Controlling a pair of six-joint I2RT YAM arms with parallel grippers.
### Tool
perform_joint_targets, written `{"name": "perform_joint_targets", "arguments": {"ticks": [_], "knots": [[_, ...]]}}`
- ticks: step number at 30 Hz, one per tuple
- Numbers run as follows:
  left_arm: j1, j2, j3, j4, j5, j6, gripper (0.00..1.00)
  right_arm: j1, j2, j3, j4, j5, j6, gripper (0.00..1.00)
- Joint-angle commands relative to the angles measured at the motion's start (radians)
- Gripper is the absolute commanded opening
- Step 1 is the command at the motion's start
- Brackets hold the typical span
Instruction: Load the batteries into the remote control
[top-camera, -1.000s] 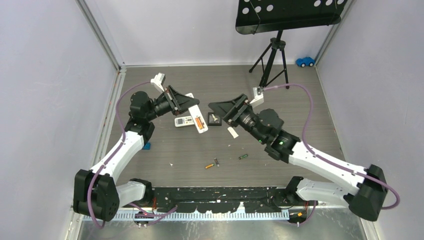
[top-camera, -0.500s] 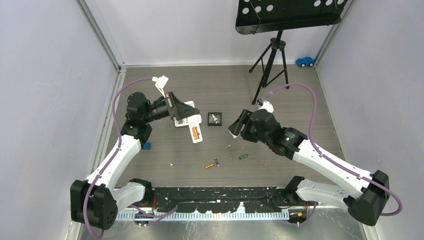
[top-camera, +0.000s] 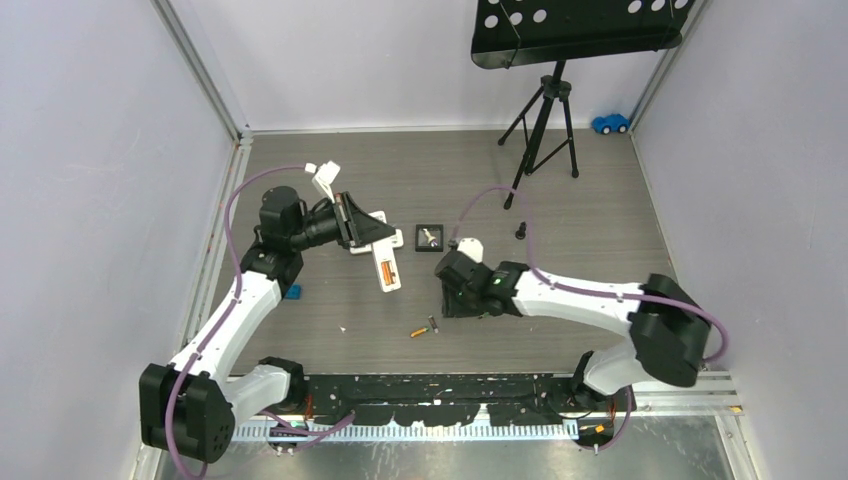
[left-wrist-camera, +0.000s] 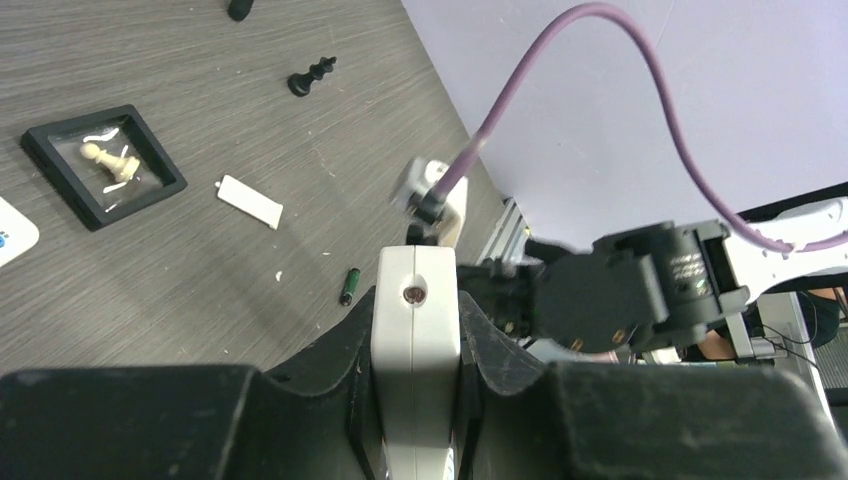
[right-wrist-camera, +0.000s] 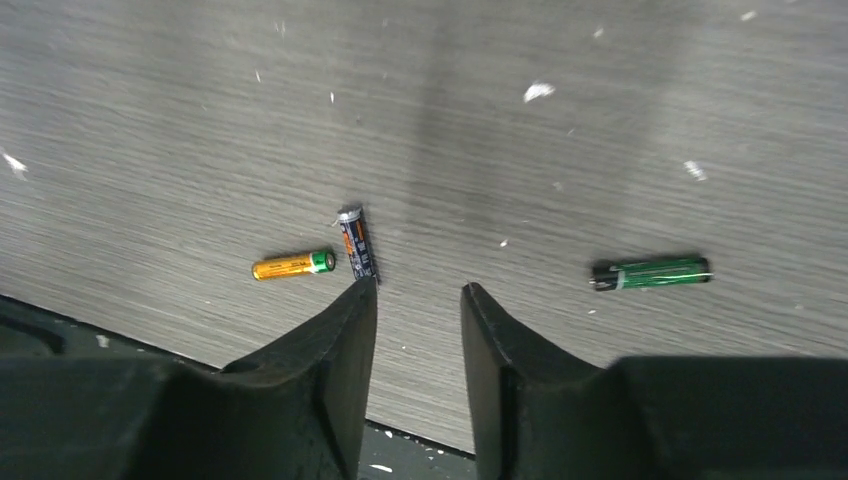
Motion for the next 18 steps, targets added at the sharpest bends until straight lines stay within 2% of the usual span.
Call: {"name": "perform_joint_targets", "arguments": {"ticks": [1,4,8,10,15,18], "knots": [[0.003,-0.01,0.036,0.002,-0.017,0.012,0.0,0.064,0.09,0.066,0.029,0.042,-0.027,0.38],[0.005,0.001,0.044,-0.034,-0.013,0.007,0.0,0.102,0.131,0.084,0.051,0.031,-0.043,0.36],[0.005,0.021,0.059,-0.077,-0.014,0.006,0.0,0.126,0.189,0.122,0.048,0.028,-0.056,0.44],[0.005,0.031,0.065,-0.083,-0.015,0.006,0.0,0.129,0.226,0.14,0.037,0.033,-0.057,0.44],[0.019,0.026,0.068,-0.139,-0.054,0.021,0.0,0.131,0.28,0.161,0.021,0.033,-0.047,0.34],[0.026,0.015,0.068,-0.159,-0.087,0.034,0.0,0.133,0.288,0.161,0.005,0.05,-0.042,0.32]]}}
